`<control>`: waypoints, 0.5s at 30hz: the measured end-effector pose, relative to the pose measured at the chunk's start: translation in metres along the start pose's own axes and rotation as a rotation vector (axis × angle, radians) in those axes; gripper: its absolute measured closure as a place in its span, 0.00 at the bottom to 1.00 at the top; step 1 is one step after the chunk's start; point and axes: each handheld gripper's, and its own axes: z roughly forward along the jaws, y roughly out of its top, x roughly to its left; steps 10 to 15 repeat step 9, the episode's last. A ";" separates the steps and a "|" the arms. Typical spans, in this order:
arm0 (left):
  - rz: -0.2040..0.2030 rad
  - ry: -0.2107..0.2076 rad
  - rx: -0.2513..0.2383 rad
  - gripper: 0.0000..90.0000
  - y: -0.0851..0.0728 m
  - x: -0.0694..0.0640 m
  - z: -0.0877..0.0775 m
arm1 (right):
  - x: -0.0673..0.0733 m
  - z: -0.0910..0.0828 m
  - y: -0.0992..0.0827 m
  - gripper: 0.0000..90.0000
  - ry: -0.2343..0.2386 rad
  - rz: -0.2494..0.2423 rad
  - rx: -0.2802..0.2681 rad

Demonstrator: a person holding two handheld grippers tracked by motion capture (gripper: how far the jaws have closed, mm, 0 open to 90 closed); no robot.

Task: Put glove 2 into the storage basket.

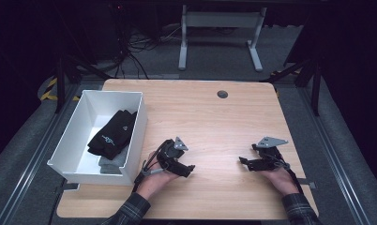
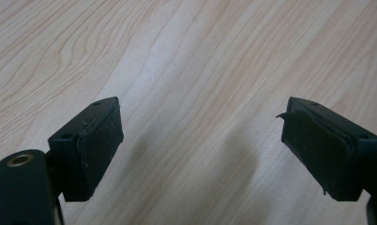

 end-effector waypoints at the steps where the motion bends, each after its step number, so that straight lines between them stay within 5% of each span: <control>1: 0.000 0.004 0.004 0.14 -0.001 0.000 0.002 | 0.000 0.000 0.000 0.22 0.001 0.000 -0.001; 15: 0.033 0.026 0.029 0.07 -0.005 -0.004 0.010 | 0.000 0.000 0.000 0.22 0.007 -0.003 0.000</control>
